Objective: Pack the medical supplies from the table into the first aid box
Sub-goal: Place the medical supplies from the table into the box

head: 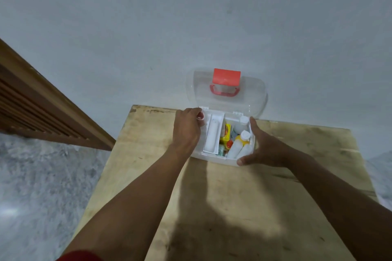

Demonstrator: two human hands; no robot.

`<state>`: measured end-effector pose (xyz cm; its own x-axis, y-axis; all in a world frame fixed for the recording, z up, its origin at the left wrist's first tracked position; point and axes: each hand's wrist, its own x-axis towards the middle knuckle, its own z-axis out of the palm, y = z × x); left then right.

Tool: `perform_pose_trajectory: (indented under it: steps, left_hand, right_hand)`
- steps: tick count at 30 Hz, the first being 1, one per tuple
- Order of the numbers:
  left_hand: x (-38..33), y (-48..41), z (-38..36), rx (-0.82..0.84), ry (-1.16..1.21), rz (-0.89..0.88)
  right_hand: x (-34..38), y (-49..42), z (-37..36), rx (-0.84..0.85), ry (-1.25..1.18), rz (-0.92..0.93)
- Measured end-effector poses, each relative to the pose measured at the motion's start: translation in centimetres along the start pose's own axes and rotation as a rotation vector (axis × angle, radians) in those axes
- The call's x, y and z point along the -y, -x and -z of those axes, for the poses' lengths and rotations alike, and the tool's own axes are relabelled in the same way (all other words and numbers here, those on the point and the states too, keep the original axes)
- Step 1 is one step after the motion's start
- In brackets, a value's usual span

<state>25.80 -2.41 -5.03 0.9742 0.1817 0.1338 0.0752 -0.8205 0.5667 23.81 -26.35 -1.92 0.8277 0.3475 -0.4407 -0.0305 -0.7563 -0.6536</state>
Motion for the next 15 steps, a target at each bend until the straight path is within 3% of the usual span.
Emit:
perform_pose_trajectory:
  steps: [6, 12, 15]
  left_hand:
    - [-0.7, 0.4, 1.1, 0.079, 0.072, -0.009]
    - [-0.4, 2.2, 1.8, -0.054, 0.094, -0.121]
    - [-0.3, 3.3, 2.0, -0.013, 0.146, -0.131]
  right_hand:
    - [0.1, 0.0, 0.0, 0.017, -0.003, -0.007]
    - [0.1, 0.0, 0.0, 0.012, 0.006, -0.034]
    - [0.0, 0.1, -0.1, 0.011, 0.014, -0.046]
